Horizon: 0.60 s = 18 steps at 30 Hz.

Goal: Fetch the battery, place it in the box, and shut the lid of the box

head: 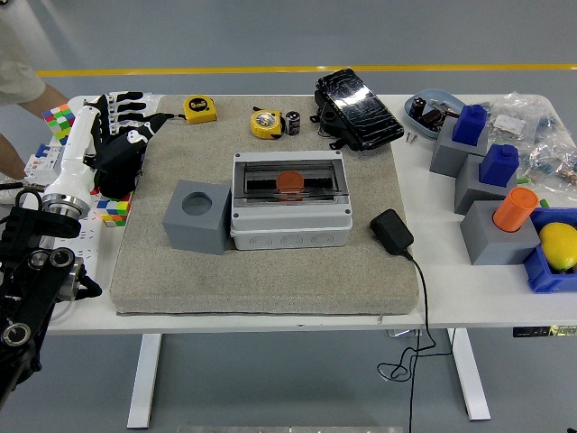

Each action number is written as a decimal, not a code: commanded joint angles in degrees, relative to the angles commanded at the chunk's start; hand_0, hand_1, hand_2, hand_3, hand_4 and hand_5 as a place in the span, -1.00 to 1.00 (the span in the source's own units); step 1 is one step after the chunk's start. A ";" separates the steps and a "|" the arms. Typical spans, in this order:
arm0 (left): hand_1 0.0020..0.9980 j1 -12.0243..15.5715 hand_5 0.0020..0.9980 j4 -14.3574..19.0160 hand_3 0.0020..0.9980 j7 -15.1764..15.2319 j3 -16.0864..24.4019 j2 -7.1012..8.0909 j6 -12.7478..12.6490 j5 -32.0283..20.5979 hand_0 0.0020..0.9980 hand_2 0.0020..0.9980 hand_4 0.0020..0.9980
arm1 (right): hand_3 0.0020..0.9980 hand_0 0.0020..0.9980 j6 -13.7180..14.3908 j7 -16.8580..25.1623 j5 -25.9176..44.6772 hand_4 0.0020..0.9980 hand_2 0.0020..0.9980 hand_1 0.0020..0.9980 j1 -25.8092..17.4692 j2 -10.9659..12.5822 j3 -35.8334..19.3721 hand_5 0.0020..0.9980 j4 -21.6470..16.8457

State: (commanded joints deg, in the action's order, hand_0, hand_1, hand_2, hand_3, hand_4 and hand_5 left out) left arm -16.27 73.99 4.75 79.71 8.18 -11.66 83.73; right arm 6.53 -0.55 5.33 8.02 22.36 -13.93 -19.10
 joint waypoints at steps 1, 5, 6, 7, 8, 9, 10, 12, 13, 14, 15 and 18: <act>0.35 0.05 -0.05 -0.03 0.41 0.00 0.10 -0.03 0.00 0.03 0.14 0.39 1.00 | 0.08 0.12 -0.01 -0.06 0.01 0.84 0.16 0.18 0.03 0.01 0.06 -0.05 0.00; 0.36 0.08 -0.06 -0.22 0.40 -0.21 0.34 -0.02 0.21 0.35 0.14 0.39 1.00 | 0.09 0.12 0.01 -0.14 -0.22 0.84 0.16 0.18 0.21 -0.11 0.02 -0.05 -0.05; 0.36 0.09 -0.06 -0.28 0.40 -0.31 0.35 0.00 0.26 0.44 0.14 0.39 1.00 | 0.09 0.12 0.01 -0.14 -0.25 0.84 0.16 0.18 0.25 -0.17 0.02 -0.05 -0.06; 0.36 0.12 -0.06 -0.38 0.40 -0.43 0.34 0.07 0.35 0.56 0.14 0.39 1.00 | 0.09 0.12 0.00 -0.17 -0.29 0.84 0.16 0.18 0.30 -0.27 0.05 -0.05 -0.08; 0.36 0.16 -0.06 -0.46 0.40 -0.49 0.31 0.15 0.37 0.69 0.14 0.39 1.00 | 0.09 0.12 -0.01 -0.18 -0.29 0.84 0.16 0.18 0.35 -0.33 0.10 -0.05 -0.09; 0.36 0.21 -0.06 -0.58 0.40 -0.57 0.25 0.25 0.39 0.77 0.14 0.39 1.00 | 0.09 0.12 -0.02 -0.20 -0.29 0.84 0.16 0.18 0.40 -0.40 0.19 -0.05 -0.10; 0.36 0.27 -0.07 -0.71 0.41 -0.70 0.17 0.37 0.47 0.82 0.14 0.39 1.00 | 0.09 0.11 -0.01 -0.22 -0.24 0.84 0.16 0.18 0.45 -0.48 0.33 -0.05 -0.09; 0.36 0.54 -0.07 -1.02 0.41 -0.79 -0.04 0.59 0.53 0.89 0.14 0.39 1.00 | 0.09 0.11 -0.01 -0.29 -0.01 0.84 0.16 0.18 0.44 -0.72 0.67 -0.05 -0.02; 0.36 0.72 -0.07 -1.14 0.41 -0.79 -0.19 0.66 0.55 0.89 0.14 0.39 1.00 | 0.09 0.11 -0.01 -0.31 0.13 0.84 0.16 0.18 0.38 -0.85 0.84 -0.05 0.01; 0.36 0.92 -0.07 -1.29 0.41 -0.78 -0.39 0.76 0.58 0.86 0.14 0.39 1.00 | 0.09 0.11 -0.01 -0.35 0.30 0.84 0.16 0.18 0.30 -1.02 1.05 -0.05 0.06; 0.36 1.15 -0.07 -1.63 0.41 -0.77 -0.70 0.95 0.60 0.98 0.14 0.39 1.00 | 0.09 0.11 -0.03 -0.42 0.41 0.84 0.16 0.18 0.14 -1.25 1.31 -0.05 0.10; 0.36 1.53 -0.07 -2.19 0.40 -0.77 -1.66 1.60 0.69 1.09 0.14 0.39 1.00 | 0.09 0.11 -0.01 -0.44 0.42 0.84 0.16 0.18 -0.15 -1.73 1.58 -0.05 0.12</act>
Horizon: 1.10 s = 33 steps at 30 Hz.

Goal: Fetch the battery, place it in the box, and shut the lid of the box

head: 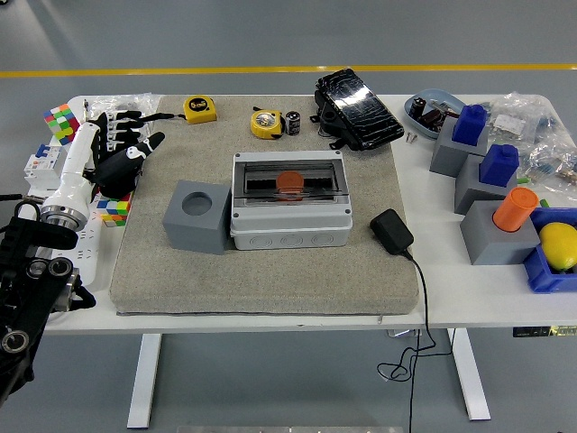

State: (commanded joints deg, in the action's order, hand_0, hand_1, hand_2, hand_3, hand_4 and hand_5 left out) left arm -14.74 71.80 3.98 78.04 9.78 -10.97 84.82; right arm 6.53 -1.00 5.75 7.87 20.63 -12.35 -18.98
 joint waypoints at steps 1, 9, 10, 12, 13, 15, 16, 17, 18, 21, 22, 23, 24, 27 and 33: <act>0.36 0.17 -0.07 -0.20 0.40 -0.06 -0.39 0.17 0.07 0.10 0.14 0.39 1.00 | 0.09 0.11 0.02 0.02 -0.07 0.84 0.16 0.18 -0.13 -0.20 -0.04 -0.05 -0.01; 0.36 1.99 -0.08 -0.75 0.39 -0.28 -1.02 0.13 0.28 0.55 0.15 0.39 1.00 | 0.09 0.12 0.10 0.03 0.24 0.84 0.16 0.18 -1.02 -1.27 0.91 -0.05 0.18; 0.36 2.22 -0.08 -0.83 0.40 -0.30 -1.13 0.20 0.30 0.61 0.16 0.39 1.00 | 0.09 0.11 0.11 0.00 0.35 0.84 0.16 0.18 -1.11 -1.38 1.18 -0.04 0.20; 0.36 2.70 -0.08 -1.10 0.40 -0.31 -1.31 0.44 0.35 0.73 0.16 0.39 1.00 | 0.09 0.11 0.14 -0.02 0.62 0.84 0.16 0.18 -1.36 -1.64 1.79 -0.04 0.26; 0.36 2.88 -0.08 -1.25 0.40 -0.29 -1.32 0.54 0.36 0.76 0.16 0.39 1.00 | 0.09 0.11 0.15 -0.04 0.72 0.84 0.16 0.18 -1.45 -1.73 2.10 -0.04 0.27; 0.36 3.25 -0.08 -1.59 0.40 -0.34 -1.23 0.65 0.43 0.82 0.16 0.39 1.00 | 0.09 0.11 0.16 -0.08 0.97 0.84 0.16 0.18 -1.64 -1.88 2.90 -0.04 0.31; 0.36 3.45 -0.08 -1.68 0.40 -0.28 -1.20 0.69 0.43 0.85 0.16 0.39 1.00 | 0.09 0.11 0.16 -0.09 1.04 0.84 0.17 0.18 -1.73 -1.87 3.28 -0.04 0.30; 0.36 3.63 -0.08 -1.78 0.40 -0.24 -1.19 0.71 0.43 0.90 0.16 0.39 1.00 | 0.09 0.11 0.17 -0.10 1.10 0.84 0.17 0.18 -1.81 -1.83 3.63 -0.04 0.28; 0.36 3.83 -0.08 -1.92 0.40 -0.26 -1.21 0.72 0.48 1.04 0.16 0.39 1.00 | 0.09 0.11 0.18 -0.12 1.35 0.84 0.17 0.18 -1.86 -1.79 4.16 -0.04 0.30; 0.36 4.48 -0.08 -2.42 0.40 -0.34 -1.43 0.72 0.67 1.59 0.16 0.39 1.00 | 0.09 0.11 0.14 -0.31 2.28 0.84 0.17 0.18 -2.13 -2.05 5.75 -0.04 0.53; 0.36 4.65 -0.08 -2.53 0.41 -0.32 -1.48 0.72 0.74 1.59 0.16 0.39 1.00 | 0.09 0.11 0.13 -0.32 2.26 0.85 0.17 0.18 -2.32 -2.16 5.96 -0.03 0.51; 0.36 4.85 -0.08 -2.63 0.41 -0.30 -1.47 0.71 0.79 1.62 0.16 0.39 1.00 | 0.09 0.11 0.15 -0.30 2.25 0.85 0.17 0.18 -2.55 -2.31 6.19 -0.03 0.51; 0.36 5.06 -0.08 -2.68 0.41 -0.31 -1.40 0.70 0.83 1.68 0.16 0.39 1.00 | 0.09 0.11 0.14 -0.32 2.33 0.85 0.17 0.18 -2.74 -2.47 6.51 -0.03 0.53; 0.36 5.95 -0.08 -2.82 0.41 -0.28 -1.25 0.73 0.87 1.68 0.16 0.39 1.00 | 0.09 0.11 0.13 -0.40 2.31 0.85 0.17 0.18 -3.54 -2.91 7.05 -0.03 0.54; 0.36 7.19 -0.08 -3.48 0.41 -0.34 -1.82 1.04 0.99 2.04 0.16 0.39 1.00 | 0.09 0.11 0.28 -0.29 1.38 0.85 0.17 0.18 -5.77 -4.38 3.49 -0.03 0.99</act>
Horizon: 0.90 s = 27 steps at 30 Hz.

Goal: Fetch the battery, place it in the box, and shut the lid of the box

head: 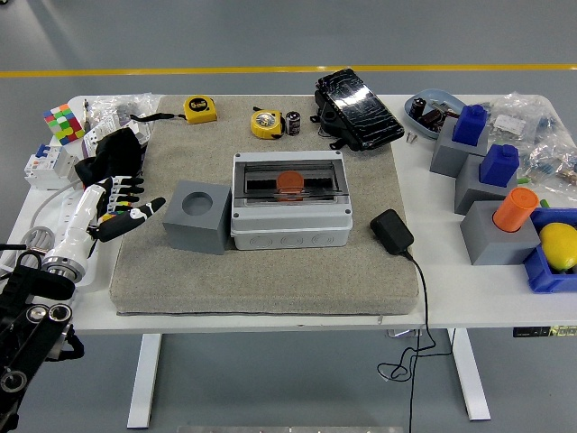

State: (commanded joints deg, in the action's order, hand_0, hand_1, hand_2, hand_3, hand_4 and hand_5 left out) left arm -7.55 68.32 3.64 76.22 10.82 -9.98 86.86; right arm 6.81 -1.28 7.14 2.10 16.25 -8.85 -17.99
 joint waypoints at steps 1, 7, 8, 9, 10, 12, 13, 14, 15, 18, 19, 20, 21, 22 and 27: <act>0.36 0.17 -0.08 -0.31 0.42 -0.02 -0.20 0.03 0.10 0.09 0.16 0.39 1.00 | 0.09 0.12 0.00 -0.10 -0.19 0.85 0.17 0.18 -0.29 -0.18 -0.55 -0.03 0.10; 0.36 2.31 -0.07 -1.35 0.42 -0.04 0.20 0.23 0.36 0.79 0.15 0.39 1.00 | 0.09 0.11 0.27 -0.38 0.49 0.85 0.17 0.18 -1.72 -0.68 -1.62 -0.02 0.75; 0.36 2.54 -0.07 -1.43 0.42 0.02 0.26 0.28 0.33 0.84 0.15 0.39 1.00 | 0.09 0.11 0.28 -0.42 0.92 0.85 0.17 0.18 -1.87 -0.73 -1.42 -0.02 0.87; 0.36 2.72 -0.07 -1.71 0.42 -0.01 0.42 0.30 0.34 0.90 0.15 0.39 1.00 | 0.09 0.11 0.24 -0.60 1.62 0.85 0.17 0.18 -2.03 -0.72 -0.84 -0.02 1.03; 0.36 2.86 -0.07 -2.02 0.42 -0.14 0.60 0.30 0.42 0.97 0.15 0.39 1.00 | 0.09 0.11 0.24 -0.81 1.90 0.85 0.17 0.18 -2.22 -0.67 -0.59 -0.02 1.15; 0.36 3.00 -0.07 -3.14 0.42 -0.34 1.15 0.40 0.62 1.61 0.15 0.39 1.00 | 0.09 0.11 0.23 -1.37 3.43 0.85 0.17 0.18 -2.41 -0.09 0.31 -0.02 1.32; 0.36 3.16 -0.06 -3.34 0.43 -0.45 1.51 0.47 0.71 1.83 0.15 0.39 1.00 | 0.09 0.12 0.46 -1.42 2.99 0.85 0.17 0.18 -2.61 0.06 -0.63 -0.02 1.31; 0.36 3.42 -0.06 -3.42 0.43 -0.46 2.16 0.49 0.66 1.90 0.15 0.39 1.00 | 0.09 0.12 0.74 -0.93 2.73 0.85 0.17 0.18 -2.81 0.49 -1.63 -0.02 1.00; 0.36 3.68 -0.06 -3.29 0.43 -0.59 2.73 0.48 0.62 1.99 0.15 0.39 1.00 | 0.09 0.12 0.86 -0.67 2.40 0.85 0.17 0.18 -2.87 0.92 -1.86 -0.02 0.72; 0.36 3.79 -0.06 -2.52 0.43 -0.69 3.01 0.80 0.56 1.92 0.15 0.39 1.00 | 0.09 0.12 0.50 -1.75 4.56 0.85 0.17 0.18 -1.98 1.41 1.85 -0.02 1.08; 0.35 3.66 -0.06 -2.31 0.43 -0.80 2.97 0.87 0.63 2.19 0.16 0.39 1.00 | 0.09 0.12 0.47 -1.93 5.32 0.85 0.18 0.19 -1.79 1.26 2.14 -0.02 1.40; 0.35 3.56 -0.06 -2.02 0.43 -0.70 2.95 0.89 0.58 2.06 0.16 0.39 1.00 | 0.09 0.12 0.46 -1.80 5.45 0.85 0.18 0.19 -1.78 1.13 1.19 -0.02 1.57; 0.35 3.46 -0.06 -1.68 0.43 -0.76 3.07 0.84 0.59 2.00 0.16 0.39 1.00 | 0.09 0.12 0.54 -1.60 4.53 0.85 0.18 0.19 -1.92 0.87 -0.48 -0.02 1.67; 0.35 3.20 -0.06 -1.23 0.43 -0.78 3.18 0.68 0.54 1.85 0.16 0.39 1.00 | 0.09 0.12 0.64 -0.97 3.38 0.85 0.18 0.19 -2.11 0.59 -2.79 -0.02 1.53; 0.35 2.07 -0.06 -0.36 0.43 -1.15 3.00 0.55 0.83 1.98 0.15 0.39 1.00 | 0.09 0.12 -0.27 -2.05 6.74 0.85 0.18 0.19 -0.68 -0.24 1.65 -0.02 2.20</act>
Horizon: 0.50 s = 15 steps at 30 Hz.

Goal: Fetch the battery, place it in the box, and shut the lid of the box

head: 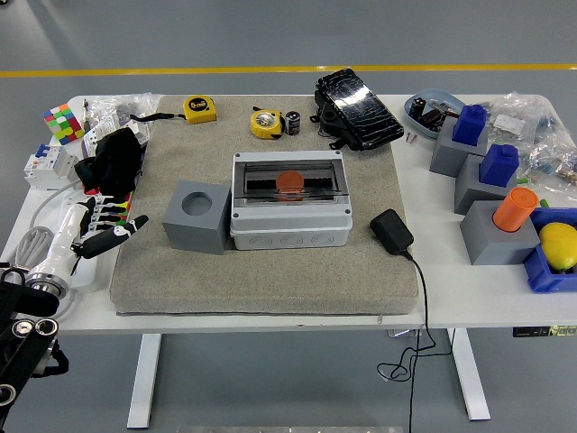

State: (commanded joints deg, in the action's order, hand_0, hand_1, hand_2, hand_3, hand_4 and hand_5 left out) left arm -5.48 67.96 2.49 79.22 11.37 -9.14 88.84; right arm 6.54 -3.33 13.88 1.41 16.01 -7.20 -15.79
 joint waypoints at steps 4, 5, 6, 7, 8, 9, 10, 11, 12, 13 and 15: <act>0.36 0.47 -0.06 1.15 0.43 -0.24 1.35 -0.25 0.17 -0.24 0.16 0.38 1.00 | 0.09 0.12 0.22 0.66 -1.49 0.85 0.18 0.19 1.39 0.01 -0.37 -0.02 -0.36; 0.36 0.73 -0.06 1.56 0.43 -0.19 1.82 -0.34 0.11 -0.42 0.16 0.38 1.00 | 0.09 0.12 0.18 0.41 -1.31 0.85 0.18 0.19 2.13 0.11 1.12 -0.02 -0.48; 0.36 0.86 -0.06 1.92 0.43 -0.31 2.28 -0.38 0.18 -0.48 0.16 0.38 1.00 | 0.09 0.12 0.18 0.28 -1.29 0.85 0.18 0.19 2.78 0.11 1.96 -0.02 -0.55; 0.36 0.90 -0.06 2.20 0.43 -0.34 2.64 -0.42 0.18 -0.52 0.16 0.38 1.00 | 0.09 0.12 0.25 0.38 -1.46 0.85 0.18 0.19 3.23 0.07 1.94 -0.02 -0.62; 0.36 0.93 -0.06 2.49 0.43 -0.32 2.96 -0.46 0.11 -0.63 0.16 0.38 1.00 | 0.09 0.12 0.34 0.55 -1.76 0.85 0.18 0.19 3.66 -0.01 1.52 -0.02 -0.73; 0.36 0.98 -0.06 2.78 0.43 -0.37 3.18 -0.49 0.11 -0.73 0.16 0.38 1.00 | 0.09 0.12 0.40 0.65 -2.22 0.85 0.18 0.19 4.02 -0.11 0.96 -0.02 -0.84; 0.36 1.04 -0.06 3.07 0.43 -0.45 3.36 -0.50 0.14 -0.75 0.15 0.37 1.00 | 0.10 0.12 0.43 0.72 -2.58 0.85 0.18 0.19 4.35 -0.18 0.61 -0.02 -0.97; 0.36 1.05 -0.06 3.36 0.43 -0.52 3.43 -0.46 0.17 -0.66 0.15 0.37 1.00 | 0.10 0.12 0.43 0.75 -2.81 0.85 0.18 0.19 4.68 -0.26 0.41 -0.02 -1.10; 0.36 1.02 -0.06 3.53 0.43 -0.55 3.43 -0.40 0.19 -0.61 0.15 0.37 1.00 | 0.10 0.12 0.42 0.76 -2.91 0.85 0.18 0.19 4.88 -0.31 0.33 -0.02 -1.16; 0.36 0.88 -0.06 3.79 0.43 -0.57 3.36 -0.25 0.24 -0.63 0.15 0.37 1.00 | 0.10 0.12 0.41 0.80 -2.94 0.85 0.18 0.19 5.10 -0.37 0.27 -0.02 -1.23; 0.36 0.50 -0.06 4.14 0.43 -0.68 3.36 0.02 0.32 -0.39 0.15 0.37 1.00 | 0.10 0.12 0.32 0.78 -2.86 0.85 0.18 0.19 5.35 -0.42 0.31 -0.02 -1.27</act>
State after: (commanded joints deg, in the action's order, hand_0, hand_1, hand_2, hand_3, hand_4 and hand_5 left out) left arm -4.99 72.10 1.81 82.59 11.38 -8.82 88.46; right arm 6.86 -2.55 11.02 6.76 15.59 -6.90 -17.06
